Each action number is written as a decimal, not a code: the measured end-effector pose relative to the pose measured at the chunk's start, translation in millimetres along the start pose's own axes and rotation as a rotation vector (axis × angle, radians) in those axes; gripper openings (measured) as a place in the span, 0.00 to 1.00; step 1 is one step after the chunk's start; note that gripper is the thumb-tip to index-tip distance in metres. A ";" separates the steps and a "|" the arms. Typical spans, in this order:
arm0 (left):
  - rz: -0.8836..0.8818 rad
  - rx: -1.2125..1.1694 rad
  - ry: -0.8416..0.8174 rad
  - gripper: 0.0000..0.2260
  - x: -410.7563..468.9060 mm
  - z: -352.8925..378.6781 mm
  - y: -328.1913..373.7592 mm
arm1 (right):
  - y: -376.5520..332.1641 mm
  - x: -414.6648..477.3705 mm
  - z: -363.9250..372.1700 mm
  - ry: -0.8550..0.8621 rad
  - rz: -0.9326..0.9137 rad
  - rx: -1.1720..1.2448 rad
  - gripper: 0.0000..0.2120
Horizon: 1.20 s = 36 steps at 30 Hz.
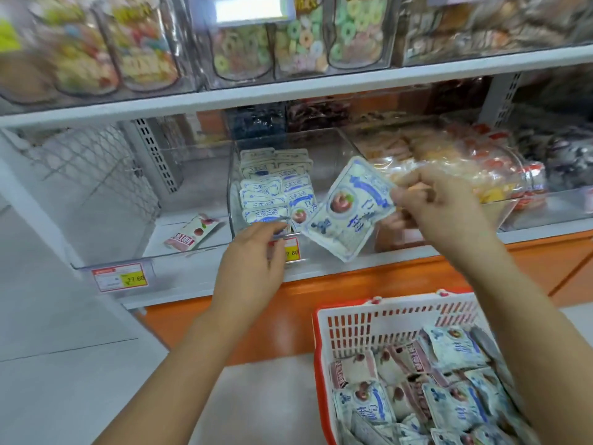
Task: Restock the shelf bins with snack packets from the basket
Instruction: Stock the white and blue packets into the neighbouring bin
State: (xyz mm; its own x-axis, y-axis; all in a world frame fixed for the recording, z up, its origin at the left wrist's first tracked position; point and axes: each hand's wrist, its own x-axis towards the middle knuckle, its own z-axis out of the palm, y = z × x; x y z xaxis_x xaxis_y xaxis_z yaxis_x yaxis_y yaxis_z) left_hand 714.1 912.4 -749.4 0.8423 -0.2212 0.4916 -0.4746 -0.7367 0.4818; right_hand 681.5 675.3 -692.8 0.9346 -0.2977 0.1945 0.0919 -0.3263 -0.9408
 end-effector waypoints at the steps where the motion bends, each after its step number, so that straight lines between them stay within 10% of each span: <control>1: -0.014 0.035 -0.027 0.16 0.2 1.0 -2.8 | -8.5 14.0 3.4 0.040 -0.065 -0.039 0.05; 10: -0.054 0.132 -0.156 0.19 2.1 8.1 -9.5 | -17.8 117.3 76.0 -0.245 -0.226 -0.846 0.06; 28: -0.001 0.098 -0.160 0.19 -1.1 8.0 -13.0 | 39.3 135.5 121.5 -0.170 0.010 -0.861 0.09; 36: 0.113 0.042 -0.227 0.12 -20.8 27.3 -6.1 | 25.3 62.4 89.3 -0.035 -0.280 -0.484 0.08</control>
State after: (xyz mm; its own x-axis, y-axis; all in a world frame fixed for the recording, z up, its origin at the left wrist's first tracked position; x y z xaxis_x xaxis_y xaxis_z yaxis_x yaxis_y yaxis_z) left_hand 706.4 904.0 -782.3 0.8225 -0.4381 0.3626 -0.5620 -0.7239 0.4002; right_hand 772.9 728.6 -729.2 0.9088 -0.1135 0.4015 0.1775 -0.7657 -0.6183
